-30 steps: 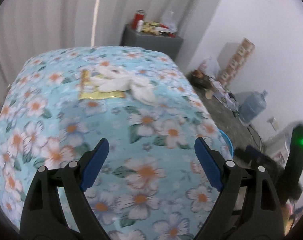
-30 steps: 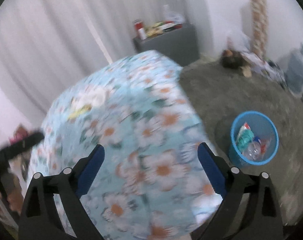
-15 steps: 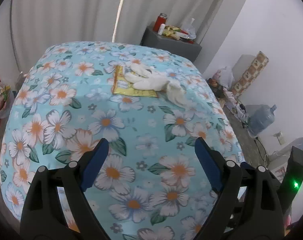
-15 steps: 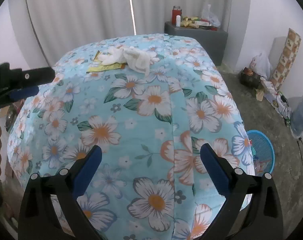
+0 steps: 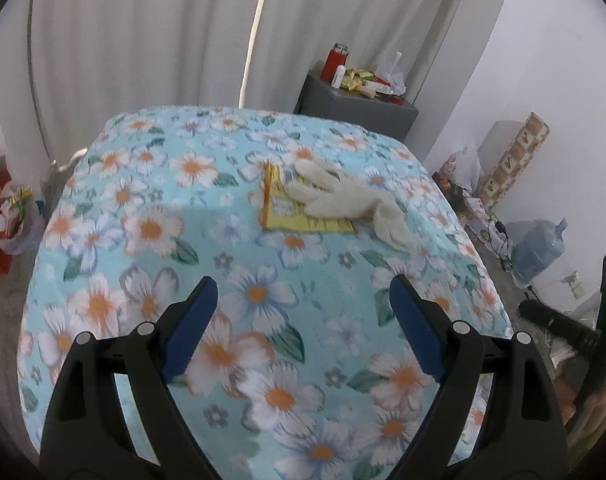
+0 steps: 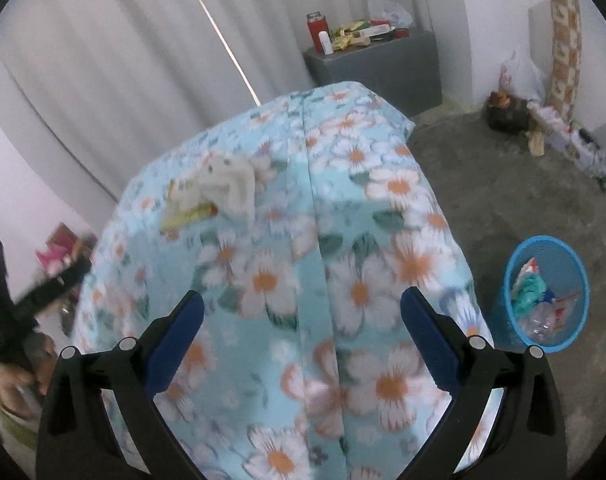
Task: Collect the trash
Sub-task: 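Move both open grippers back over the floral bed cover, then grasp the yellow snack packet with the left gripper while the right gripper grasps the white glove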
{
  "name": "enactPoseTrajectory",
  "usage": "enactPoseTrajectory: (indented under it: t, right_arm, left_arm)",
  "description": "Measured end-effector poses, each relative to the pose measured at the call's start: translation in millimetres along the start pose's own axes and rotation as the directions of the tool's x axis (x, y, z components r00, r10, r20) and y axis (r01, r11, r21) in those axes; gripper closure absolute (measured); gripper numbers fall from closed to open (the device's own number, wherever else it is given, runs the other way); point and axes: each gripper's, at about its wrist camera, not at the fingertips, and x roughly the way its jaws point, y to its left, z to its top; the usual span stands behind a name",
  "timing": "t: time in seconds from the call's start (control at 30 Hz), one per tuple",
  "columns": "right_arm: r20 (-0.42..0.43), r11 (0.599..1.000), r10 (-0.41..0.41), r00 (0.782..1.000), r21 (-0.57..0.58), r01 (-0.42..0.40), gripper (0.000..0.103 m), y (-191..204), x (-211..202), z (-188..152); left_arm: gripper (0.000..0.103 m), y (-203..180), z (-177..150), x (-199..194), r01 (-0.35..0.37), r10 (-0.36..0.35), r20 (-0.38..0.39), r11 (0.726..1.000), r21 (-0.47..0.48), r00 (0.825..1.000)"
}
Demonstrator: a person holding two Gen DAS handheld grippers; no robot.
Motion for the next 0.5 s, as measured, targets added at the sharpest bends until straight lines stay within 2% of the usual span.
enactPoseTrajectory:
  t: [0.13, 0.27, 0.4, 0.43, 0.5]
  right_arm:
    - [-0.010, 0.996, 0.080, 0.997, 0.040, -0.080, 0.007, -2, 10, 22]
    - [-0.051, 0.977, 0.193, 0.980, 0.098, -0.188, 0.007, 0, 33, 42]
    - [-0.089, 0.971, 0.231, 0.969, 0.090, -0.224, 0.014, 15, 62, 63]
    - [-0.099, 0.969, 0.241, 0.965, 0.085, -0.233, 0.016, 19, 68, 66]
    - [-0.129, 0.966, 0.253, 0.959, 0.079, -0.244, 0.021, 27, 85, 74]
  left_arm:
    - [0.020, 7, 11, 15, 0.008, -0.008, 0.003, 1.000, 0.016, 1.000]
    - [0.020, 16, 23, 35, 0.031, -0.031, -0.006, 1.000, 0.002, 1.000]
    - [0.021, 26, 40, 65, 0.074, -0.075, -0.041, 0.997, -0.015, 0.996]
    - [0.028, 30, 45, 76, 0.093, -0.094, -0.056, 0.995, -0.030, 0.994]
    - [0.034, 37, 53, 96, 0.105, -0.110, -0.089, 0.993, -0.060, 0.990]
